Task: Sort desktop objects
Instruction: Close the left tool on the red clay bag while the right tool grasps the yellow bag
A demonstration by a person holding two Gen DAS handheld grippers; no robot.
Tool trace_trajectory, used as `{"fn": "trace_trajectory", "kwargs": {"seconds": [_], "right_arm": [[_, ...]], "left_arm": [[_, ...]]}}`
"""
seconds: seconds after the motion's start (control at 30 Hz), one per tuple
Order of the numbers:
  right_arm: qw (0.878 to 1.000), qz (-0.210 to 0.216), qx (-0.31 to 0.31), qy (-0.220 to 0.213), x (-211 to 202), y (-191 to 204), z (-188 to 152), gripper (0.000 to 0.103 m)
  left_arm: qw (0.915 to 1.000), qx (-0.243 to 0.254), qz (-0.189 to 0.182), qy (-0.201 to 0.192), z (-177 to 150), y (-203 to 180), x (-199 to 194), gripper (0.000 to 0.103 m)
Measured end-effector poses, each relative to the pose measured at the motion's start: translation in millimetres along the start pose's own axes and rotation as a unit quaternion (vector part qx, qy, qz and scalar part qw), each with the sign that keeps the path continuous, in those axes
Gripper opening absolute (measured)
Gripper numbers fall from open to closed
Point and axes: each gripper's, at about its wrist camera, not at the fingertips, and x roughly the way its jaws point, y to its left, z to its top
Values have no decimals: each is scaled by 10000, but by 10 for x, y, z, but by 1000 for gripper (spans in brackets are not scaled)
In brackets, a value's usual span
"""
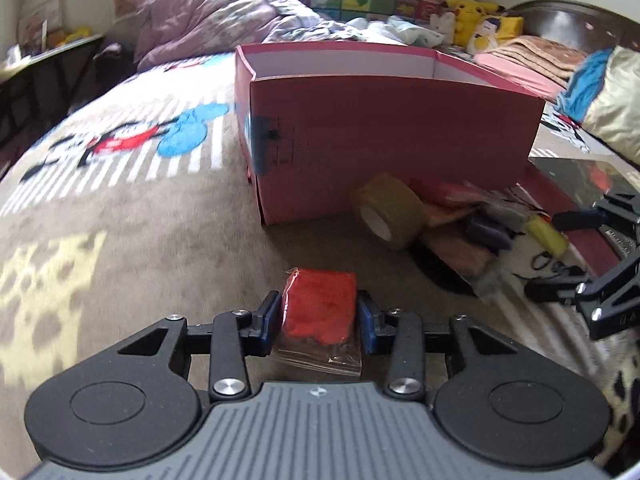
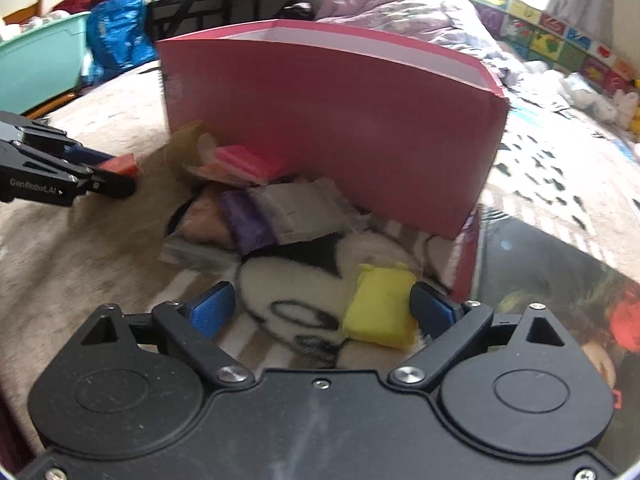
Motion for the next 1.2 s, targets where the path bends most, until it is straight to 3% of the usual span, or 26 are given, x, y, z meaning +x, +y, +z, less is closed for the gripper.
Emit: {"fn": "trace_trajectory", "kwargs": {"seconds": [0.07, 0.17, 0.2, 0.3, 0.47, 0.5, 0.53, 0.57, 0.73, 0.83, 1.07, 1.2], "right_arm": [[10000, 46, -54, 36, -45, 34, -21, 96], [9995, -136, 271, -3, -71, 0, -14, 96], [9988, -210, 434, -17, -73, -24, -10, 96], [9972, -395, 636, -68, -74, -48, 10, 96], [9971, -331, 684, 38, 8, -87, 64, 95], [9968, -252, 759, 67, 14, -99, 75, 91], [9963, -166, 831, 109, 21, -109, 86, 70], [9964, -83, 837, 127, 19, -91, 75, 63], [9991, 57, 390, 125, -46, 167, -18, 63], [9976, 63, 692, 37, -56, 123, -41, 65], [9979, 49, 644, 38, -22, 76, -42, 62], [9984, 168, 536, 0, -56, 82, -71, 48]], "left_arm": [[10000, 36, 48, 37, -13, -44, -31, 42], [9999, 6, 32, 107, 5, -62, -35, 61], [9999, -12, 14, 134, 9, -63, -28, 61], [9998, 33, 39, 201, -2, -85, -17, 62], [9997, -146, -11, 191, -31, -31, -25, 62], [9997, -179, 10, 180, -37, -23, -33, 62], [9996, -205, 20, 176, -39, -17, -37, 62], [9996, -221, 14, 178, -37, -15, -40, 62], [9995, -200, 40, 227, -41, -32, -29, 62], [9995, -170, 58, 251, -46, -48, -26, 61], [9995, -203, 50, 242, -51, -36, -21, 61], [9994, -229, 175, 207, -51, -34, -58, 45]]}}
